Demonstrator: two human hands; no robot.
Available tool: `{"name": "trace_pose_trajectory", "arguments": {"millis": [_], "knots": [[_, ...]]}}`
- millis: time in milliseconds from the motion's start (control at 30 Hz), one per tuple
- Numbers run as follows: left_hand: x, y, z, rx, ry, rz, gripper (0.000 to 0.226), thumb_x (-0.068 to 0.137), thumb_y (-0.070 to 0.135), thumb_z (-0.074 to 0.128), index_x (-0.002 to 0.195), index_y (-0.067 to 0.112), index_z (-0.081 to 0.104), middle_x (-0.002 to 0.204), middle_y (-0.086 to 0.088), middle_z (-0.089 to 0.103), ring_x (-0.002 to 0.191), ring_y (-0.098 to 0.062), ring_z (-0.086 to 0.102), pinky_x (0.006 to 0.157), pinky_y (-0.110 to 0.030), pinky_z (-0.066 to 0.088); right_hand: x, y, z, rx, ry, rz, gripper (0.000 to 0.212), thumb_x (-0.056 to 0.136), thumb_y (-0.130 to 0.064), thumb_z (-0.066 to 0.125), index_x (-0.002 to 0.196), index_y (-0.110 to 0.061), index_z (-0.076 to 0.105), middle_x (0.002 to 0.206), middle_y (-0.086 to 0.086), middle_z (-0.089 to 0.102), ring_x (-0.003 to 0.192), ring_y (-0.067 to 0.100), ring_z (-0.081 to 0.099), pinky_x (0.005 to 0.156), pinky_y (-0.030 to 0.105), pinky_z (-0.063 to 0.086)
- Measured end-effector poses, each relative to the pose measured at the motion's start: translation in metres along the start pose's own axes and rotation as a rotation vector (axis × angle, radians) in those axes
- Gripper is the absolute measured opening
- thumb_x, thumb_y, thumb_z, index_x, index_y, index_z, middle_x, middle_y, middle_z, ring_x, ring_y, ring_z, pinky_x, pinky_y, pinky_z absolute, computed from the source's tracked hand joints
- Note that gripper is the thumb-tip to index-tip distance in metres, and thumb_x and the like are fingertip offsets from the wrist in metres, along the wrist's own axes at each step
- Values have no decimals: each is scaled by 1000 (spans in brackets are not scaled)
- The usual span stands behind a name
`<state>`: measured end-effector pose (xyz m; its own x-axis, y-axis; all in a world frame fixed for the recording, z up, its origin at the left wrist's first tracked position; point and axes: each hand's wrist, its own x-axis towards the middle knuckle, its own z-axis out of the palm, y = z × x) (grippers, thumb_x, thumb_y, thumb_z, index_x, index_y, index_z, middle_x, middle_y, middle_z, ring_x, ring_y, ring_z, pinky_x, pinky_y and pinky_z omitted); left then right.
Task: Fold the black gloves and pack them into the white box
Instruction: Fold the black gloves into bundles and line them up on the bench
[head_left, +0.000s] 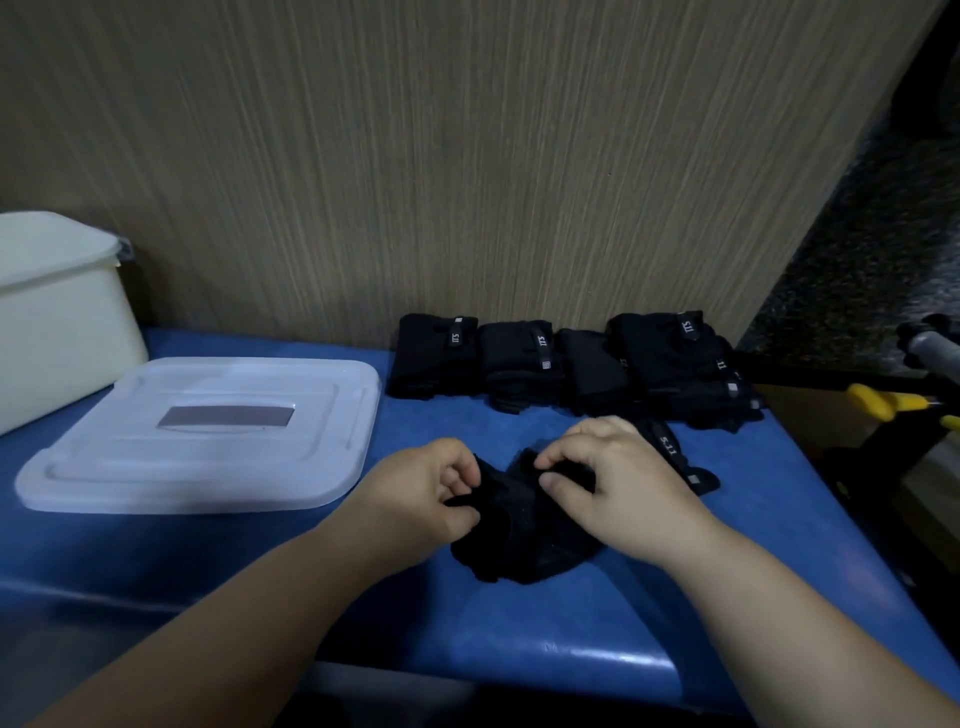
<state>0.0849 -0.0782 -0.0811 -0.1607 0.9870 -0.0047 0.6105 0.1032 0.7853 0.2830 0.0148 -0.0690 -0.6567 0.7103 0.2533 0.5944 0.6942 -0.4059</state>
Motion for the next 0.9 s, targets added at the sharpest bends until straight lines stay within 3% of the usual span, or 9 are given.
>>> {"name": "trace_pose_trajectory", "arguments": {"millis": [67,167,267,400,500,600,667,767,900], "knots": [[-1,0,0,-49,-48,23,30,76,8,71,82,35,59,83,9,64,77,0,62,77,-23,54,1,-4,1,-36,51,-12,34,89,-43,60,119,-29,63,114,-14,58,117,7,40,102,22,31],[-2,2,1,-102,-70,70,34,74,5,68,83,38,60,82,8,66,80,-12,64,79,-34,55,3,-8,5,11,-59,78,58,89,-52,55,140,-28,43,134,-13,51,130,8,35,108,22,28],[-4,3,2,-133,-53,105,36,74,2,68,82,36,59,81,8,65,81,-15,64,79,-34,54,3,-12,12,104,-187,148,65,87,-55,56,144,-27,38,123,-16,59,122,6,46,101,21,35],[-5,4,1,-184,-53,127,34,72,1,66,79,33,59,76,13,63,78,-16,63,76,-33,52,6,-12,11,328,-223,190,39,87,-43,63,120,-23,63,83,-12,64,83,3,61,85,25,49],[-5,6,1,-194,-27,120,26,68,10,65,76,34,61,77,5,65,78,-26,64,75,-35,53,5,-14,6,410,-249,186,34,89,-36,64,78,-4,63,62,-4,49,57,5,44,61,26,40],[-7,6,1,-136,9,127,25,69,11,67,75,34,61,78,-4,65,57,-14,53,62,-30,49,6,-14,2,387,-234,193,38,89,-33,64,68,-4,50,59,-3,43,55,7,39,56,29,36],[-7,8,-1,-61,57,161,28,72,9,71,74,34,60,74,5,61,55,-1,48,59,-18,43,7,-12,2,343,-179,193,30,90,-33,63,71,-12,55,61,-8,51,58,6,46,61,30,41],[-8,13,-5,-37,97,174,26,74,7,71,68,26,54,60,13,51,56,-2,45,56,-15,40,6,-13,0,254,-77,171,26,92,-34,60,67,-30,51,65,-10,55,62,2,50,61,22,39],[-9,14,-7,-31,4,162,29,77,2,66,66,20,45,48,12,40,48,-4,34,49,-16,32,5,-13,-2,23,3,118,41,90,-42,59,61,-24,36,69,-5,44,62,8,42,59,28,34]]}}
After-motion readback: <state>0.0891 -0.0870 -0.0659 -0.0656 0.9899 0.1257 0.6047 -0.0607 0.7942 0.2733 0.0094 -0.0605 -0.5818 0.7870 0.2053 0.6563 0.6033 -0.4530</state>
